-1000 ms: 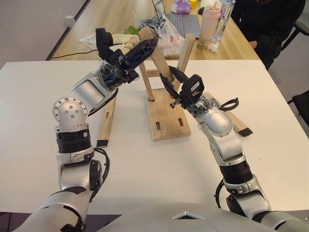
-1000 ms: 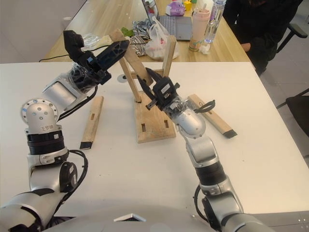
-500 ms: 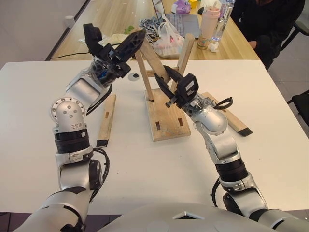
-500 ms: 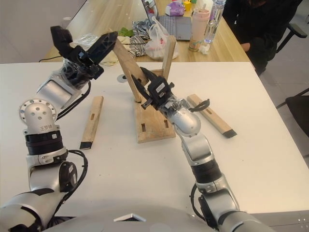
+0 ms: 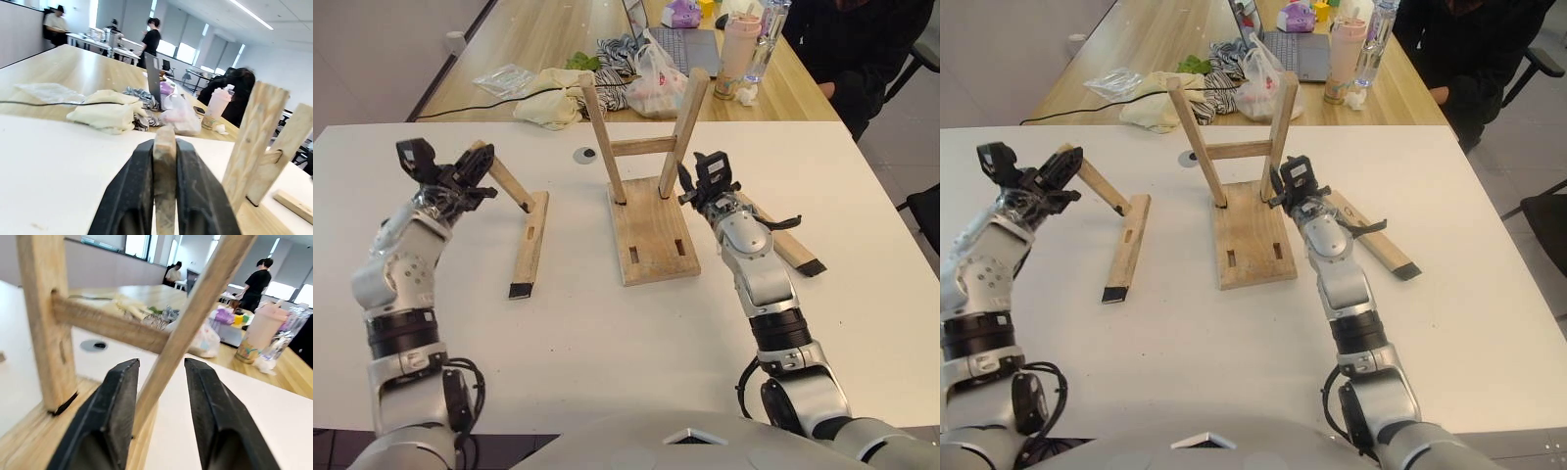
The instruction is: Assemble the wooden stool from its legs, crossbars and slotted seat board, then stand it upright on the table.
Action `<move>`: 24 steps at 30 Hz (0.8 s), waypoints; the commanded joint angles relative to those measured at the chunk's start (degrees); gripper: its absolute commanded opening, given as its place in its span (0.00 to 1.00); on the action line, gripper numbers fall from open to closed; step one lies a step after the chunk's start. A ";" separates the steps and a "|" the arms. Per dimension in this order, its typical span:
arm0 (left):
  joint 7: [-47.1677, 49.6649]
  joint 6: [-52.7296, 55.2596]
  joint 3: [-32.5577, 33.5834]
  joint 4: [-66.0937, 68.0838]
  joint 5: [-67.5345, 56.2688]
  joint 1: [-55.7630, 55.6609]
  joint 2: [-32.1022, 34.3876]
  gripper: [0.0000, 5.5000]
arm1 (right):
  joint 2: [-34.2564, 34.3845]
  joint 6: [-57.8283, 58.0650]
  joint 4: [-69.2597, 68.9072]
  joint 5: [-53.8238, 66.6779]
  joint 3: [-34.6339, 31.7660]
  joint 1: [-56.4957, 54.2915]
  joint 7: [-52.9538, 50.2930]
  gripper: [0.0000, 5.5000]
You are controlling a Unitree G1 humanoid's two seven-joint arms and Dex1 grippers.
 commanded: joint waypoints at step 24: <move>9.09 -5.38 -5.59 -0.38 14.52 8.72 -4.76 0.07 | -0.70 -4.26 1.07 -1.14 -5.14 -2.25 -1.63 0.00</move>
